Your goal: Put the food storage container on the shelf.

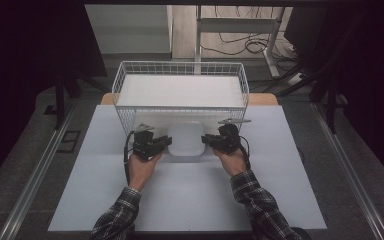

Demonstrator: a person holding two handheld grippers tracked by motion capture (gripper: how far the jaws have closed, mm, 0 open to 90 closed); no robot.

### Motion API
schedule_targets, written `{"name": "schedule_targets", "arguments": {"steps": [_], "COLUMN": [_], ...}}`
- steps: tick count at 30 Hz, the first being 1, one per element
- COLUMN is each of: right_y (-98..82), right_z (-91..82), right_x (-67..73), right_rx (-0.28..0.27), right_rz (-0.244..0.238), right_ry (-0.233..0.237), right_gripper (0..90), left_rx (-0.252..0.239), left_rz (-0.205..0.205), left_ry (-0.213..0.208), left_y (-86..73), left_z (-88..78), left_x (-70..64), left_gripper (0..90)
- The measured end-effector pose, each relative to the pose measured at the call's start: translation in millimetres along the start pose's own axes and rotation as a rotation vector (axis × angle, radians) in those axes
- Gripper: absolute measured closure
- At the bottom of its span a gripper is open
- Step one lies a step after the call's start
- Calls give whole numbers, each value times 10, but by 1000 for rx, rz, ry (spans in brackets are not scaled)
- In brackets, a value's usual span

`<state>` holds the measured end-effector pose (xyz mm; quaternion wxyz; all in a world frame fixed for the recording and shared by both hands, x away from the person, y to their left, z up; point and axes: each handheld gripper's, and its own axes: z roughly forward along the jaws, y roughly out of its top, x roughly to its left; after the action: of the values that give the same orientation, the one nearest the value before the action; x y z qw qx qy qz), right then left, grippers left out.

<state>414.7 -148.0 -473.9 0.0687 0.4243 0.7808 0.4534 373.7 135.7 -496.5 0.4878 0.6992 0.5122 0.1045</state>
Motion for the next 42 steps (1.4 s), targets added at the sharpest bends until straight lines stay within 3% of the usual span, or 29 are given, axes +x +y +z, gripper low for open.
{"name": "schedule_targets", "arguments": {"steps": [5, 9, 12, 18, 23, 27, 30, 34, 37, 40, 42], "right_y": [26, 56, 71, 118, 174, 174, 131, 21, -21, -85, -124], "right_z": [31, 80, 113, 169, 178, 63, -13, -97, -104, -78, -41], "right_x": [-8, 14, -5, 26, 22, 47, 94, 198, 238, 306, 346], "right_rx": [-19, -32, -38, -66, -80, -89, -83, -65, -59, -36, -25], "right_rz": [-6, -31, -11, -49, -69, -104, -138, -188, -190, -202, -213], "right_ry": [-3, -39, -40, -105, -130, -94, -56, -5, 17, 46, 57], "right_gripper": [731, 692, 669, 688, 716, 797, 880, 891, 891, 890, 890], "left_rx": [-12, -16, -17, -31, -37, -67, -64, -52, -54, -40, -38], "left_rz": [18, 23, 49, 63, 81, 58, 80, 114, 131, 171, 176], "left_ry": [-7, -1, 39, 90, 122, 99, 85, 41, 18, 28, 19], "left_y": [30, 67, 102, 179, 238, 198, 116, -28, -150, -306, -405], "left_z": [34, 56, 77, 138, 125, -24, -137, -301, -440, -583, -659], "left_x": [36, 64, 38, 47, 54, 75, 59, 0, -70, -149, -160], "left_gripper": [739, 710, 698, 666, 576, 484, 387, 241, 194, 135, 115]}}
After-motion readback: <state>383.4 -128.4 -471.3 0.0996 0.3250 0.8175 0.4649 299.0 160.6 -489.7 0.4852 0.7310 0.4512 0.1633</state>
